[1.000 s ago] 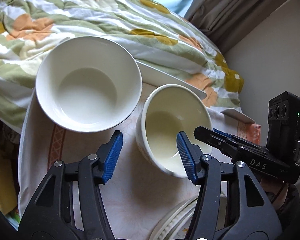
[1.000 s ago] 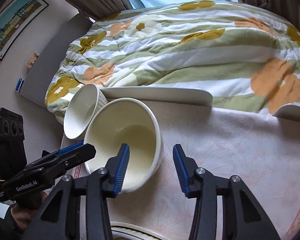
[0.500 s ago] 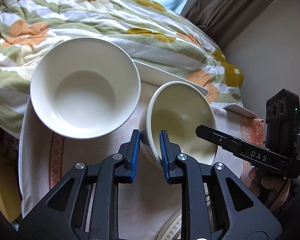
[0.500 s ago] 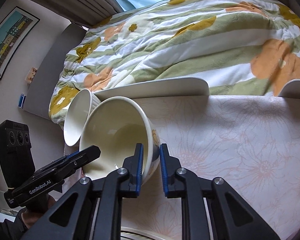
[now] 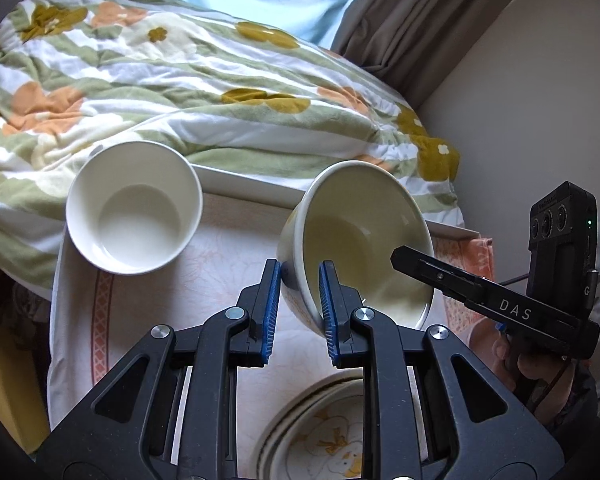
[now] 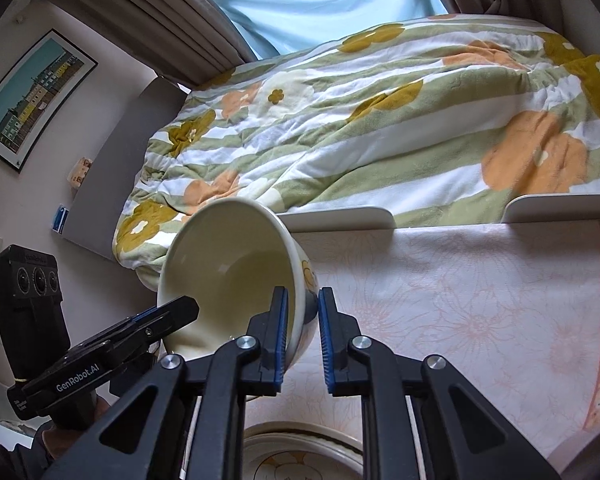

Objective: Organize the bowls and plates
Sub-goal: 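Carry the cream bowl into the pink basin and open both grippers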

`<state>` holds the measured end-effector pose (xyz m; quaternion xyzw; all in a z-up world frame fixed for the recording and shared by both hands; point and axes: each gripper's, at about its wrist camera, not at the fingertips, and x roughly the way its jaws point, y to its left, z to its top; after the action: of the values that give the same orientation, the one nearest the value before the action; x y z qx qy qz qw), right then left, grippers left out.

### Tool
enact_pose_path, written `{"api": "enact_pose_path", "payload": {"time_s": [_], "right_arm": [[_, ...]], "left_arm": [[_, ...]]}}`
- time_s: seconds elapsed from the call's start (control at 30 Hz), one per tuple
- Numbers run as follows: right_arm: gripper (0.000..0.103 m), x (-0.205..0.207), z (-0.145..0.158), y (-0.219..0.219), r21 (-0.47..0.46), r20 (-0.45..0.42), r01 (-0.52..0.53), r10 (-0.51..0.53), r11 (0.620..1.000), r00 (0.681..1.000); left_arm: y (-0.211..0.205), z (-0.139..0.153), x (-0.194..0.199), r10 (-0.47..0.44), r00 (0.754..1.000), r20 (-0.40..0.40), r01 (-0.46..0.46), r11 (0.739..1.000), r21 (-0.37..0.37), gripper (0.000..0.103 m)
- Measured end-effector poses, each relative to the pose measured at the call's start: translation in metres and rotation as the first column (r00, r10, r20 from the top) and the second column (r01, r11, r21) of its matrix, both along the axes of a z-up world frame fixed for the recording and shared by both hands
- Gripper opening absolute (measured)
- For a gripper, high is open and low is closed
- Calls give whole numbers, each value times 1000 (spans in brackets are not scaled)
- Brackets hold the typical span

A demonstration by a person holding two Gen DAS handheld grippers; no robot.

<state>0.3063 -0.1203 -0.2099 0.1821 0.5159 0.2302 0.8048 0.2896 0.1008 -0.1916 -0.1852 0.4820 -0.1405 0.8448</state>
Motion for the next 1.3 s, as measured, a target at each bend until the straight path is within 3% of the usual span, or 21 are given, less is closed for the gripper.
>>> {"api": "enact_pose_path", "payload": {"time_s": [0.3,0.57,0.8,1.0,1.3], "right_arm": [[14,-51,62,-66,-19,94,71,-69,997,993],[14,-110,78,-151,-50,109,170,-164,984,980],[14,-157,67,-220,-107,79,223,-215,969,973],[14,-177,35,-253,-168,29,212,-210,963,977],[14,-173,-11,-261,-190,-53,196,-209,962,976]], "left_arm": [[-77,51,-42,-73,995,73,73,997,-6,17],[-175,57,-80,-172,983,67,174,985,-23,17],[-251,45,-112,-238,971,37,239,971,-20,17],[-291,6,-128,-262,964,-48,263,965,9,17],[-319,-34,-117,-292,947,-137,313,935,165,17]]}}
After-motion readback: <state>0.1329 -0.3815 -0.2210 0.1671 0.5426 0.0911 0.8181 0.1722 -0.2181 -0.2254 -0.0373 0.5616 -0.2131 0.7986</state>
